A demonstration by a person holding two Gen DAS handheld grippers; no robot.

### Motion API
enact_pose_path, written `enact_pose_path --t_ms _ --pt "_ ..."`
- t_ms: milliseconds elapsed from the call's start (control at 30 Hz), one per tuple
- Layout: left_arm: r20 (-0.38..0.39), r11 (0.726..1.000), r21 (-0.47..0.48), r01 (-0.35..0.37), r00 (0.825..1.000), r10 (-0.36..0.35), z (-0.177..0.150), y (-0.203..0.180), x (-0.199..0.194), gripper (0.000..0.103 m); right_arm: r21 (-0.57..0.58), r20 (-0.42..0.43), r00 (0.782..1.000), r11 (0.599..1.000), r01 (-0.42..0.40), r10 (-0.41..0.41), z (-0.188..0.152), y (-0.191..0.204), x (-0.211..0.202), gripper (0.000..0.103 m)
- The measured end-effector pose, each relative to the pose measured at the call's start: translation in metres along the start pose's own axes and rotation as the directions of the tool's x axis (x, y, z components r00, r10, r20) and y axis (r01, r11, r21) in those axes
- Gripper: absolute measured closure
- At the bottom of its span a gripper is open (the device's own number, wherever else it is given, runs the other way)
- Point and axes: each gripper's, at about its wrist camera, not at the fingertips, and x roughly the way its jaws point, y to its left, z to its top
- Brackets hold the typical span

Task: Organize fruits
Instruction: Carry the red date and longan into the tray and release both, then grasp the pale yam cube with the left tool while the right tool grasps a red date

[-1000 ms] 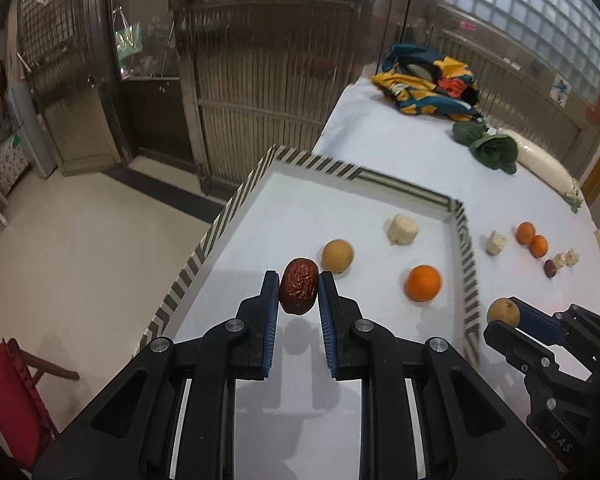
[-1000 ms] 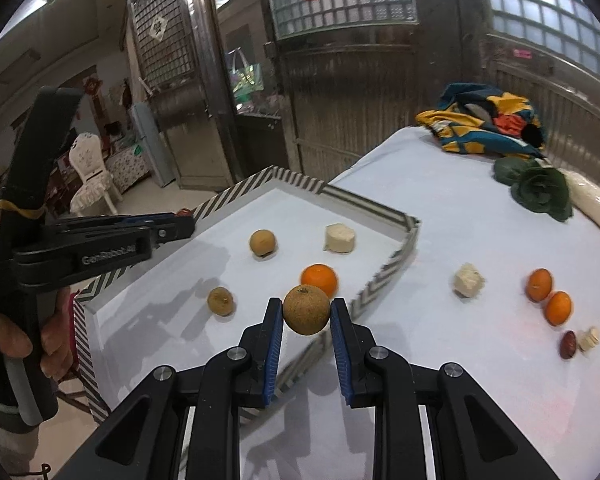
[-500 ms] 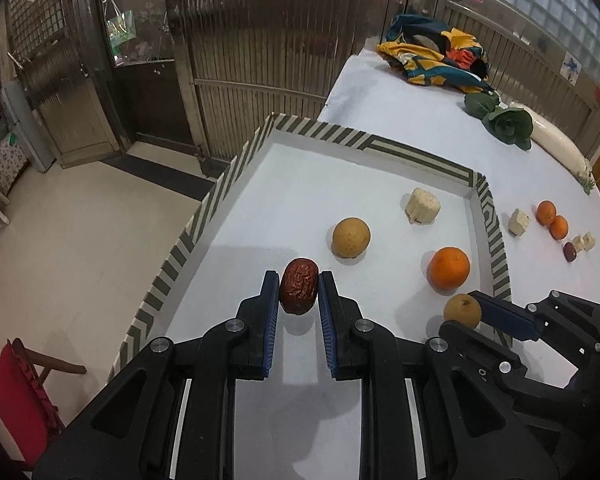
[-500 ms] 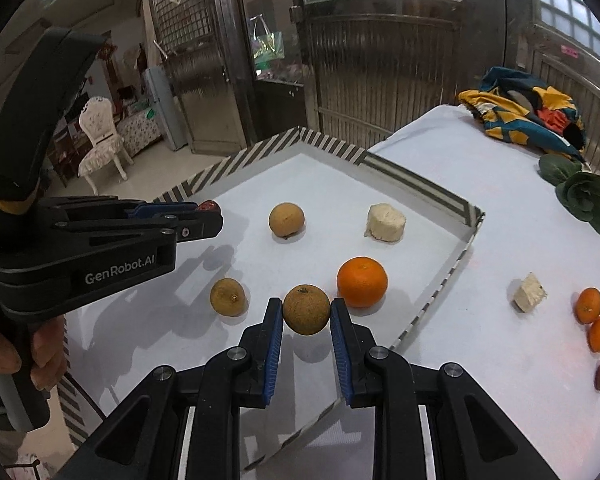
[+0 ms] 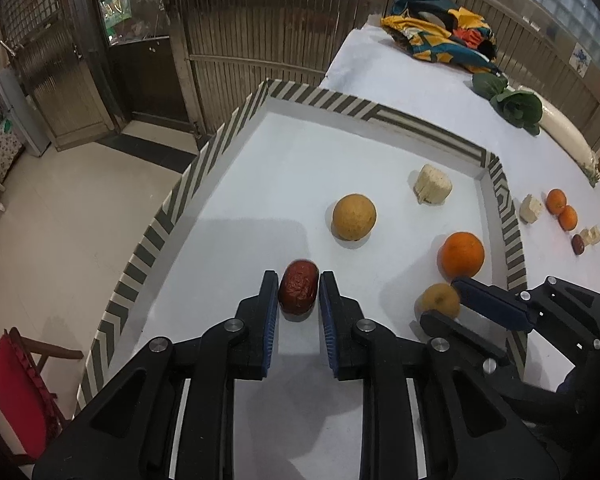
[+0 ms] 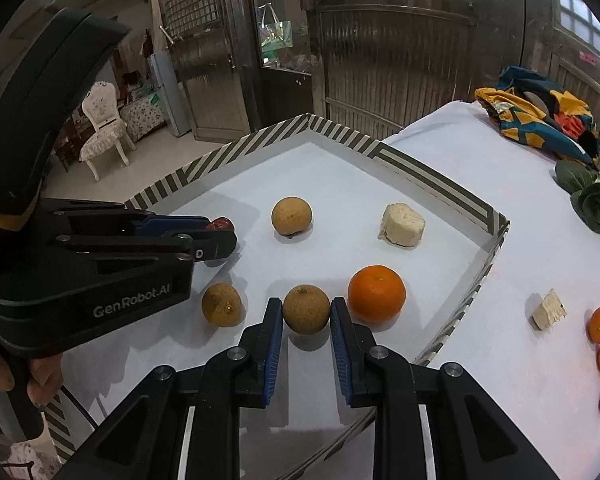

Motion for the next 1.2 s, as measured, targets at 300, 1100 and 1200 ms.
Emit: enact_pose_path --t_ms 300,1100,1200 --pt "0.017 1.0 -0.015 0.01 1.0 -0.01 0.001 -0.002 -0.01 0.046 0.022 0.016 1.0 1.0 -0.017 0.017 -0.004 0.0 -0.014 0.075" --pt "0.113 0.97 0.191 0.148 0.979 -0.172 -0.011 -0.137 -0.06 0.046 0.283 0.13 0.977 0.95 0.129 -0.171 -0.072 -0.105 -0.124 0.073" --pt "0.085 0.966 0.209 0.152 0.981 -0.173 -0.009 -0.15 -0.052 0.046 0.319 0.095 0.973 0.932 0.171 -0.211 -0.09 -0.131 -0.128 0.073"
